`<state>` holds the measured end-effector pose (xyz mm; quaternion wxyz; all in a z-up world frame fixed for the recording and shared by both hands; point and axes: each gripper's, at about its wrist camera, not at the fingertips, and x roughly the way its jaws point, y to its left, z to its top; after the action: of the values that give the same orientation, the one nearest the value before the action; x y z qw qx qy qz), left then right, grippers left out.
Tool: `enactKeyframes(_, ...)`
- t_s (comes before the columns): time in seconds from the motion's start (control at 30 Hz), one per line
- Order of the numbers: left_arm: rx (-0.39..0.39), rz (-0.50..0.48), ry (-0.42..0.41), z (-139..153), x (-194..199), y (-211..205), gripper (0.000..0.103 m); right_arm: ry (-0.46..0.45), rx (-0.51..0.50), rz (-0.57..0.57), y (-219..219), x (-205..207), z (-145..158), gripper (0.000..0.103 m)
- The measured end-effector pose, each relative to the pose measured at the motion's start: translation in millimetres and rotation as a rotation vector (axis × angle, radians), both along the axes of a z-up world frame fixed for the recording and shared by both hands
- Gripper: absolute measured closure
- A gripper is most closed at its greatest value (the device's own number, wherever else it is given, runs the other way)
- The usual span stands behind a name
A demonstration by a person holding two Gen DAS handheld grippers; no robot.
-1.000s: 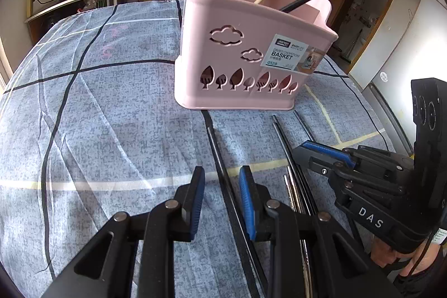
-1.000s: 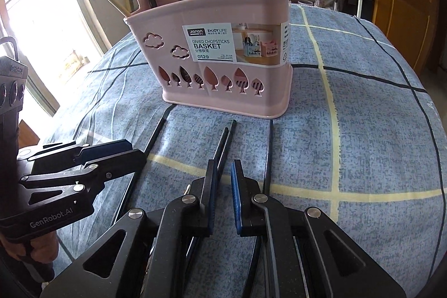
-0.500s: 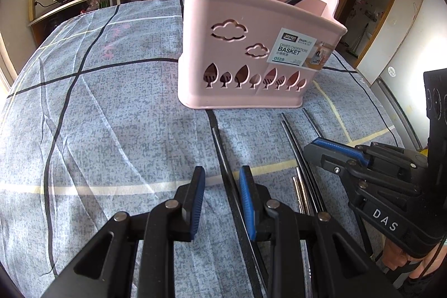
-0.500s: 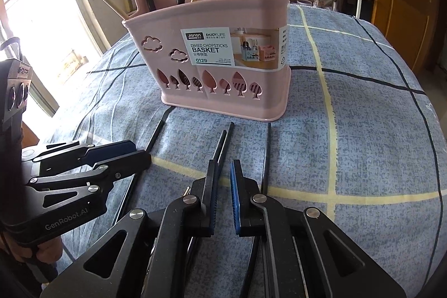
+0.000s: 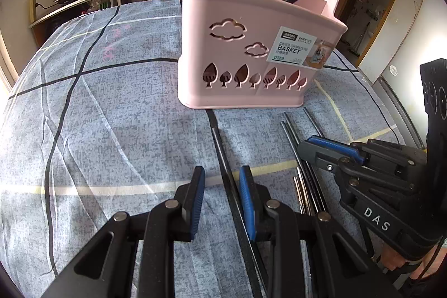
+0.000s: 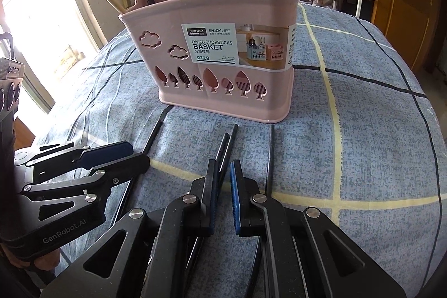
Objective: Organize utensils
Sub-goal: 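Move both tools back down toward the remaining black chopsticks, then close the left tool on one black chopstick while the right tool grasps another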
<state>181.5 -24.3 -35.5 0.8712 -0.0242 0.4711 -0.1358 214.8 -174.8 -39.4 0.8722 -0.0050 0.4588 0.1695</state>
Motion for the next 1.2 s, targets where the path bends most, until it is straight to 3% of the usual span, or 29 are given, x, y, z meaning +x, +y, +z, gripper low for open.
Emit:
enactKeyframes(0.47, 0.018, -0.010, 0.017, 0, 16, -7, 0.077, 0.021, -0.011, -0.019, -4, 12, -2, 0.094)
enactKeyframes(0.53, 0.048, -0.014, 0.002, -1, 15, -12, 0.081, 0.014, -0.017, -0.016, -3, 13, -1, 0.095)
enactKeyframes(0.6, 0.061, -0.021, -0.003, -1, 15, -15, 0.094, 0.012, -0.013, -0.014, -3, 14, -1, 0.095)
enactKeyframes(0.83, 0.032, -0.028, 0.009, 3, 19, -12, 0.095, -0.019, 0.015, -0.013, -8, 8, 11, 0.096)
enactKeyframes(0.97, 0.000, -0.029, -0.022, 19, 11, -6, 0.096, -0.061, 0.041, -0.015, -14, 1, 29, 0.096)
enactKeyframes(1.2, -0.049, -0.033, -0.135, 74, -6, 8, 0.097, -0.172, 0.087, -0.011, -20, -17, 74, 0.098)
